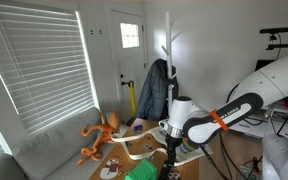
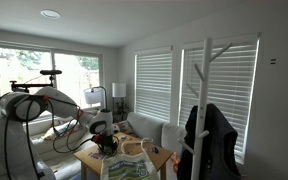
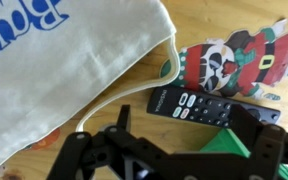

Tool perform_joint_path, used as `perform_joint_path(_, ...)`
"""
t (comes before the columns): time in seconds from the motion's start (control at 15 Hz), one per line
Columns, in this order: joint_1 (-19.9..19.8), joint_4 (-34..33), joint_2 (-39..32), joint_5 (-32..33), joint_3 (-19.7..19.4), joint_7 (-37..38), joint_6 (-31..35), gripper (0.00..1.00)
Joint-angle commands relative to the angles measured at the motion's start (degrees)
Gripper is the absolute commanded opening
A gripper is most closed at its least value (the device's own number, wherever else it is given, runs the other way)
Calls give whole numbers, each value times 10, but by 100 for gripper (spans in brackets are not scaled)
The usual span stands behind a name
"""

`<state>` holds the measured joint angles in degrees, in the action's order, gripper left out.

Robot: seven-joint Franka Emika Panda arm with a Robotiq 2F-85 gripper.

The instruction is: Put the remote on the table's top left corner

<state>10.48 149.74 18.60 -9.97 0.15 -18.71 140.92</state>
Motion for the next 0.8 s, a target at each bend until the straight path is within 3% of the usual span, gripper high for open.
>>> perform_joint_path(0.0,15,-8,17,1,-1,-43,-34,100)
perform_joint_path(0.4,21,-8,88,76,9,-131,-223,100)
perform_joint_path(0.6,30,-12,109,91,2,-190,-261,100)
perform_joint_path(0.73,24,-9,116,94,5,-183,-242,100)
